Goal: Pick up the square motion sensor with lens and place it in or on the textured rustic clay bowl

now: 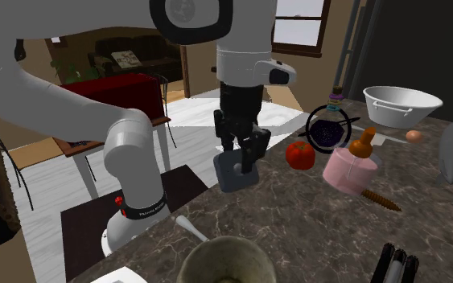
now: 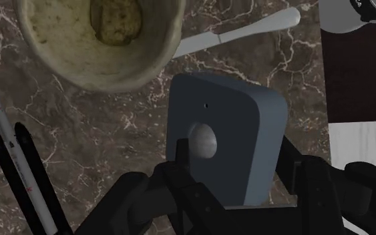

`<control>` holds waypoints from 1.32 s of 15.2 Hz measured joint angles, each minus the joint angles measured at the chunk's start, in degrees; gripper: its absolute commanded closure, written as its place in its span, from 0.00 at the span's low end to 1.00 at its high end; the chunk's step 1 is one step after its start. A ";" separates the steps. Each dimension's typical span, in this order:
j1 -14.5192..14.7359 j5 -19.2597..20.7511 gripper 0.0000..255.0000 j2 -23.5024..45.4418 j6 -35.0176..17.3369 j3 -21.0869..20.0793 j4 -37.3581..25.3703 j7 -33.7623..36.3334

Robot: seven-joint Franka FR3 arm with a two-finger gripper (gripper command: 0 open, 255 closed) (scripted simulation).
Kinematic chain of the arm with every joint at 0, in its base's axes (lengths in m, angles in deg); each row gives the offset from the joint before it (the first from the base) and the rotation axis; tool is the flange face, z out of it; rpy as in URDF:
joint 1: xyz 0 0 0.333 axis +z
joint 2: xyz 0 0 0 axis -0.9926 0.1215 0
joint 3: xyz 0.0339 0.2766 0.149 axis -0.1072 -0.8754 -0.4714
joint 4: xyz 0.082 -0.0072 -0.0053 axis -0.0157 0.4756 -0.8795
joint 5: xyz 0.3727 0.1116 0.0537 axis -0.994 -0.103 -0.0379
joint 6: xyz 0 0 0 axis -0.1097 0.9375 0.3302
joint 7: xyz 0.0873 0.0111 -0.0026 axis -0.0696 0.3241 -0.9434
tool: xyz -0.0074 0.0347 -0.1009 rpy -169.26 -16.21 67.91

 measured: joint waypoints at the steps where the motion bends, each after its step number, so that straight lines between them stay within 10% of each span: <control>1: -0.59 1.09 1.00 -0.06 0.42 1.33 -0.76 -1.57; 11: -1.82 9.55 1.00 5.27 -1.25 15.30 -9.61 -14.79; 20: -2.28 12.79 1.00 5.66 -7.22 19.67 -4.70 -14.79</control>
